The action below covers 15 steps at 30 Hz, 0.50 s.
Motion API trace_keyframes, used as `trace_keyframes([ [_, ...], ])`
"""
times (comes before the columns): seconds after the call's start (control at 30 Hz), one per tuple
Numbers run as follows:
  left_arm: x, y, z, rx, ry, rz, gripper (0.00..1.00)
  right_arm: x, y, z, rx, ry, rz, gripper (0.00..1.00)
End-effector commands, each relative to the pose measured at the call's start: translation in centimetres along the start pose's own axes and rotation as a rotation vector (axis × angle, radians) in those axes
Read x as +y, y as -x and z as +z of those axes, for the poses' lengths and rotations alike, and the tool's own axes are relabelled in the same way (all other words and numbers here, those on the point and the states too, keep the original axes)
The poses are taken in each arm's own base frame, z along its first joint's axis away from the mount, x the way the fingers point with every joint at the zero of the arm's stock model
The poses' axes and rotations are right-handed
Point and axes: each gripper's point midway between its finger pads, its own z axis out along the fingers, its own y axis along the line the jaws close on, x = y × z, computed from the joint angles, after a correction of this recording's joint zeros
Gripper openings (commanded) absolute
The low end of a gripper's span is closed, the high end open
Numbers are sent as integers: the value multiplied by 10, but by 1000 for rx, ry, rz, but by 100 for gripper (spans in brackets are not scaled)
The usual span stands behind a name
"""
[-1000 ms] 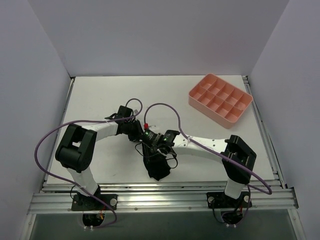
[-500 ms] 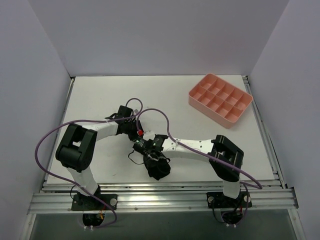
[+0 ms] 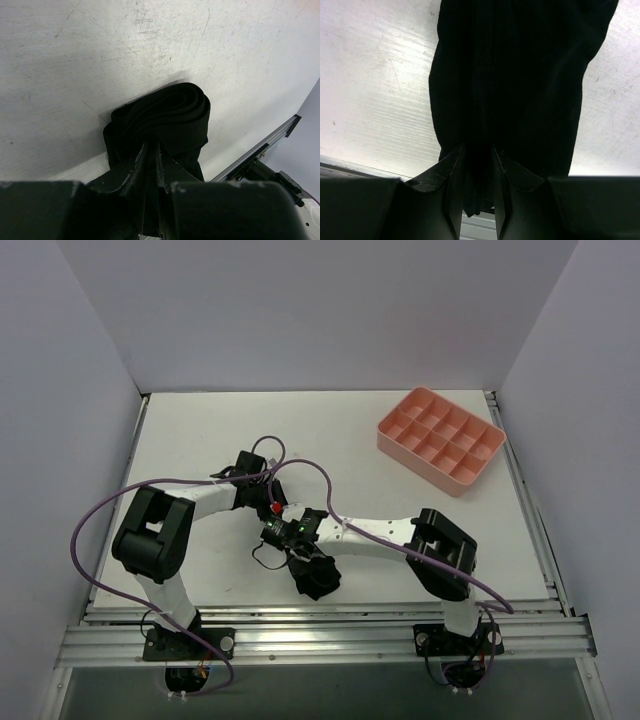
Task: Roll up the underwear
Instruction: Fold the underwear
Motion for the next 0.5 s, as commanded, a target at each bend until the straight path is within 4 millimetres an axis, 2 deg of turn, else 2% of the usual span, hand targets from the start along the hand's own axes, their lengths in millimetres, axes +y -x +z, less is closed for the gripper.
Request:
trace_keyframes([
  [0.0,4,8,4,-21,22,37,20,-4,1,-1,2,-45,-22,22],
  [0.07,4,8,4,-20,22,38,20,-7,0,0,3,-63,-19,21],
  [0.2,7,8,3,-21,34,43,20,-11,3,-4,-3,-80,-17,0],
  [0.33,13,8,7,-17,54,40,20,-5,12,-20,-3,-72,-31,0],
  [0.47,18,8,12,-13,60,35,20,8,17,-26,10,-27,-40,0],
])
